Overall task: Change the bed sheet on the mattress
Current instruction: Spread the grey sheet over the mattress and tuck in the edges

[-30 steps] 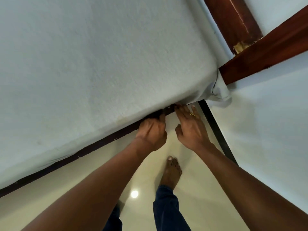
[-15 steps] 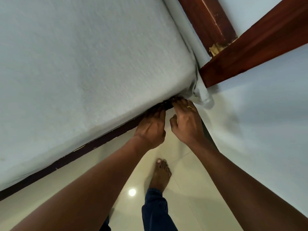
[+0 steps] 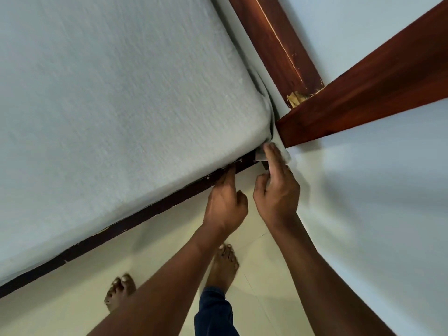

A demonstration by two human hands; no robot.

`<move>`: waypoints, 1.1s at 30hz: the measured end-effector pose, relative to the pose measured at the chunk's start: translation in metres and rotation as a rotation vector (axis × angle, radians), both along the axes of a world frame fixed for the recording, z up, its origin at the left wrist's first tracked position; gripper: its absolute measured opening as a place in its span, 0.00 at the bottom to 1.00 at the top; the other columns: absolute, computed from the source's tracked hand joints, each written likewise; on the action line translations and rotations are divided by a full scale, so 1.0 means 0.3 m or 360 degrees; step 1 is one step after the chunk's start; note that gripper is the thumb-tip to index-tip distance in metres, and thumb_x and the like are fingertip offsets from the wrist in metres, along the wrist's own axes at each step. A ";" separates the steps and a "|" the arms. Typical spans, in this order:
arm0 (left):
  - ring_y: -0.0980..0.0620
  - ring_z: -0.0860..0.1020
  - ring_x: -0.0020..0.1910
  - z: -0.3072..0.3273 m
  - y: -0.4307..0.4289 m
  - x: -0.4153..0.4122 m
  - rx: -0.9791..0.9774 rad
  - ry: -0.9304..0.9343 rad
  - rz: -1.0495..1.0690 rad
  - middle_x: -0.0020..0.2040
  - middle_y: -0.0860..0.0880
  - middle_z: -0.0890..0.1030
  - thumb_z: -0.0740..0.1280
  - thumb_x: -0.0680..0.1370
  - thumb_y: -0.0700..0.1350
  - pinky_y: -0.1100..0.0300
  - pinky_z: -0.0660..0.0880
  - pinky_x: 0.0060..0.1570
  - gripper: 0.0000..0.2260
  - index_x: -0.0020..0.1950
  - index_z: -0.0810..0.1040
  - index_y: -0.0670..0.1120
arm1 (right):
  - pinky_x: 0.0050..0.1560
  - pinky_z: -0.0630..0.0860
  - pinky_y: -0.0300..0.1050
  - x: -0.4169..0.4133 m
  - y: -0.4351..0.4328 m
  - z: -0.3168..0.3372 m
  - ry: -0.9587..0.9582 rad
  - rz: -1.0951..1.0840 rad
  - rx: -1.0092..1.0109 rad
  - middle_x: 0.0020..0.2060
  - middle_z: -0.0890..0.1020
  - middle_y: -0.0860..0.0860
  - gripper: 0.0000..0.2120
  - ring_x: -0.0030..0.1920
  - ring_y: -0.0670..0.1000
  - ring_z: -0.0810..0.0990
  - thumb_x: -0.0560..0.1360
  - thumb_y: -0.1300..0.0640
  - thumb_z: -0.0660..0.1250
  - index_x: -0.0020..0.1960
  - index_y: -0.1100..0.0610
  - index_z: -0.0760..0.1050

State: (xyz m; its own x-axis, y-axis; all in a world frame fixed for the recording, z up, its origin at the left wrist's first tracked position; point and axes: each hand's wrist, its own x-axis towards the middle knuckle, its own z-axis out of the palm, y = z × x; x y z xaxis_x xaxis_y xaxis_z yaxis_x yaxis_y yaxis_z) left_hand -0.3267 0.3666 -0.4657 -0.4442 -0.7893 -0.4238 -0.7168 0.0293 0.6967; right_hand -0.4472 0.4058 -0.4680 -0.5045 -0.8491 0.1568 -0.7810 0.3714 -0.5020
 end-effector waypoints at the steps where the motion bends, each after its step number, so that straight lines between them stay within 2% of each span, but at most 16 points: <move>1: 0.45 0.68 0.74 -0.001 -0.002 -0.016 0.0036 0.0014 0.0102 0.76 0.43 0.70 0.65 0.77 0.38 0.65 0.61 0.66 0.32 0.81 0.60 0.43 | 0.59 0.77 0.40 0.010 -0.010 0.005 0.0088 -0.0013 0.0010 0.71 0.76 0.55 0.27 0.68 0.53 0.79 0.78 0.67 0.63 0.77 0.59 0.69; 3: 0.46 0.71 0.72 -0.001 0.000 -0.039 0.0017 0.0023 0.0206 0.75 0.45 0.72 0.65 0.77 0.38 0.61 0.66 0.67 0.31 0.80 0.62 0.46 | 0.46 0.77 0.41 0.015 -0.056 -0.011 0.0174 -0.0149 0.0198 0.67 0.80 0.55 0.29 0.56 0.55 0.85 0.77 0.65 0.67 0.77 0.56 0.69; 5: 0.45 0.72 0.71 -0.005 -0.002 -0.047 0.0002 0.0028 0.0223 0.73 0.46 0.73 0.66 0.76 0.40 0.55 0.70 0.67 0.31 0.79 0.63 0.47 | 0.40 0.73 0.42 0.004 -0.112 -0.039 0.0132 -0.0264 0.0415 0.56 0.86 0.57 0.23 0.47 0.59 0.86 0.77 0.61 0.70 0.72 0.56 0.75; 7: 0.45 0.74 0.69 -0.020 -0.013 -0.045 -0.0020 0.0020 0.0204 0.72 0.46 0.75 0.66 0.77 0.41 0.52 0.73 0.67 0.30 0.79 0.64 0.48 | 0.42 0.68 0.42 -0.017 -0.149 -0.059 0.0061 -0.0283 0.0619 0.50 0.86 0.59 0.13 0.48 0.61 0.85 0.79 0.57 0.68 0.63 0.57 0.80; 9: 0.44 0.75 0.68 -0.037 -0.032 -0.036 -0.0045 -0.0010 0.0176 0.70 0.46 0.76 0.66 0.78 0.42 0.52 0.73 0.66 0.29 0.78 0.64 0.48 | 0.44 0.67 0.42 -0.051 -0.183 -0.064 0.0045 -0.0308 0.0794 0.50 0.86 0.59 0.10 0.50 0.60 0.85 0.81 0.56 0.67 0.58 0.59 0.82; 13: 0.44 0.73 0.70 -0.039 -0.039 -0.003 0.0014 -0.0080 0.0032 0.72 0.46 0.74 0.66 0.79 0.43 0.54 0.70 0.67 0.30 0.80 0.61 0.48 | 0.41 0.70 0.42 -0.143 -0.165 -0.038 0.0023 -0.0163 0.0853 0.43 0.85 0.59 0.08 0.45 0.59 0.84 0.77 0.55 0.72 0.48 0.61 0.83; 16: 0.44 0.71 0.72 -0.060 -0.046 0.016 0.0149 0.0003 0.0026 0.76 0.47 0.69 0.66 0.79 0.43 0.51 0.69 0.71 0.32 0.81 0.59 0.49 | 0.39 0.76 0.45 -0.175 -0.137 -0.033 -0.0352 -0.0024 0.0910 0.36 0.85 0.54 0.06 0.40 0.55 0.84 0.74 0.60 0.73 0.41 0.61 0.83; 18: 0.45 0.74 0.69 -0.052 -0.041 0.015 0.0207 0.0112 0.0092 0.76 0.49 0.70 0.67 0.78 0.41 0.48 0.72 0.68 0.33 0.81 0.59 0.51 | 0.45 0.81 0.48 -0.154 -0.145 -0.046 -0.0655 -0.0160 0.0869 0.37 0.86 0.54 0.06 0.40 0.53 0.85 0.74 0.60 0.75 0.40 0.61 0.84; 21: 0.52 0.76 0.65 -0.043 -0.029 0.010 0.0209 0.0211 0.0212 0.72 0.52 0.74 0.66 0.78 0.39 0.58 0.73 0.64 0.31 0.80 0.63 0.52 | 0.48 0.81 0.48 -0.078 -0.156 -0.094 -0.0889 -0.0524 0.0569 0.40 0.87 0.55 0.03 0.43 0.53 0.85 0.73 0.64 0.75 0.41 0.62 0.84; 23: 0.56 0.80 0.58 -0.031 -0.026 0.013 0.0356 0.0328 0.0609 0.64 0.54 0.79 0.64 0.78 0.35 0.66 0.74 0.56 0.26 0.74 0.72 0.51 | 0.47 0.77 0.41 -0.008 -0.154 -0.106 -0.0906 -0.0714 0.0294 0.38 0.87 0.52 0.04 0.40 0.49 0.83 0.72 0.67 0.73 0.40 0.59 0.84; 24: 0.53 0.81 0.58 -0.022 -0.035 0.012 0.0640 0.0519 0.0996 0.63 0.52 0.81 0.62 0.78 0.32 0.65 0.76 0.55 0.23 0.71 0.76 0.48 | 0.45 0.76 0.36 0.017 -0.150 -0.106 -0.0930 -0.0796 0.0189 0.35 0.86 0.49 0.07 0.37 0.46 0.81 0.72 0.67 0.74 0.38 0.58 0.83; 26: 0.40 0.82 0.59 -0.015 -0.054 0.005 0.1345 0.1154 0.1806 0.62 0.41 0.82 0.58 0.77 0.27 0.52 0.80 0.59 0.20 0.65 0.79 0.39 | 0.39 0.73 0.29 0.049 -0.147 -0.106 -0.0909 -0.0950 0.0049 0.30 0.81 0.41 0.12 0.34 0.41 0.78 0.70 0.69 0.75 0.35 0.54 0.79; 28: 0.36 0.81 0.59 -0.023 -0.080 -0.003 0.1645 0.1600 0.2318 0.61 0.35 0.81 0.55 0.79 0.28 0.45 0.79 0.60 0.18 0.63 0.78 0.36 | 0.39 0.74 0.28 0.057 -0.142 -0.121 -0.0856 -0.1124 -0.0080 0.31 0.79 0.40 0.12 0.35 0.41 0.79 0.68 0.69 0.77 0.38 0.54 0.78; 30: 0.37 0.81 0.59 -0.032 -0.107 -0.026 0.1656 0.1740 0.2530 0.62 0.35 0.81 0.56 0.81 0.34 0.44 0.79 0.60 0.17 0.66 0.77 0.37 | 0.38 0.73 0.26 0.057 -0.141 -0.132 -0.0807 -0.1230 -0.0201 0.33 0.79 0.41 0.12 0.36 0.40 0.79 0.67 0.68 0.79 0.40 0.56 0.78; 33: 0.41 0.80 0.59 -0.035 -0.115 -0.060 0.1723 0.1646 0.2538 0.57 0.40 0.81 0.57 0.79 0.37 0.48 0.82 0.53 0.16 0.63 0.79 0.38 | 0.38 0.70 0.23 0.060 -0.144 -0.142 -0.0707 -0.1136 -0.0241 0.33 0.78 0.39 0.12 0.37 0.39 0.78 0.69 0.69 0.76 0.40 0.55 0.77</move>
State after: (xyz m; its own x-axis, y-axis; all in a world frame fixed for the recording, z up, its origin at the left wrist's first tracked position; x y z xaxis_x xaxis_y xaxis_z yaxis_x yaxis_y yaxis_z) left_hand -0.3446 0.3320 -0.4764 -0.1418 -0.3097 -0.9402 0.7961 -0.6001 0.0777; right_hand -0.4291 0.3627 -0.5106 -0.9522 -0.2900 -0.0963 -0.1041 0.6040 -0.7901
